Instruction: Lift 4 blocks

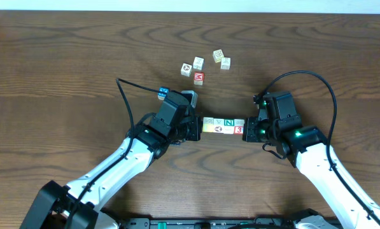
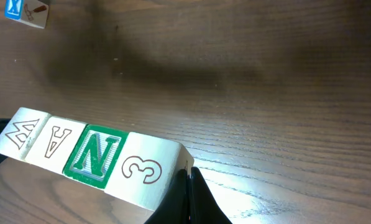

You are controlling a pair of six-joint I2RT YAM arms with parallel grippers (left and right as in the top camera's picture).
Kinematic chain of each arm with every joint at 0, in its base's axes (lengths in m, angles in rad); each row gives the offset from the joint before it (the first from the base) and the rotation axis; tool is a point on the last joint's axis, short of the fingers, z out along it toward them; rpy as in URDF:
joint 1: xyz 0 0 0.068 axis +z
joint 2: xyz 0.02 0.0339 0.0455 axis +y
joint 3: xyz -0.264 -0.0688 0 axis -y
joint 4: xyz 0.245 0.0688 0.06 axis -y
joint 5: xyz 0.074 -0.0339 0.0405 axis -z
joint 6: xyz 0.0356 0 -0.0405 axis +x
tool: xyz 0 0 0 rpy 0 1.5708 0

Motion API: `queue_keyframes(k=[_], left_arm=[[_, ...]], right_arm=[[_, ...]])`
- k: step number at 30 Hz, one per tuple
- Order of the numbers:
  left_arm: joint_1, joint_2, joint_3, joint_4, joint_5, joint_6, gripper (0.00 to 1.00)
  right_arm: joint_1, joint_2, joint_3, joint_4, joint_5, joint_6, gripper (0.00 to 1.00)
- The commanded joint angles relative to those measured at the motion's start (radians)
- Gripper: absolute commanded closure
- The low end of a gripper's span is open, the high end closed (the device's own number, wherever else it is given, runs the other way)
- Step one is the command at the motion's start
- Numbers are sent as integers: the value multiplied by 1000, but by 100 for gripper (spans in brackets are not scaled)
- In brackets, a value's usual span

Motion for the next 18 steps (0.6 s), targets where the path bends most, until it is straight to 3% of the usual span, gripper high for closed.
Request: queue_keyframes(k=[1, 18], left_arm=[[-30, -23, 61, 20, 145, 14, 93], [-30, -23, 61, 20, 145, 14, 93]], right_arm=[[37, -13, 37, 18, -201, -6, 99], [37, -25, 50, 11, -201, -6, 99]])
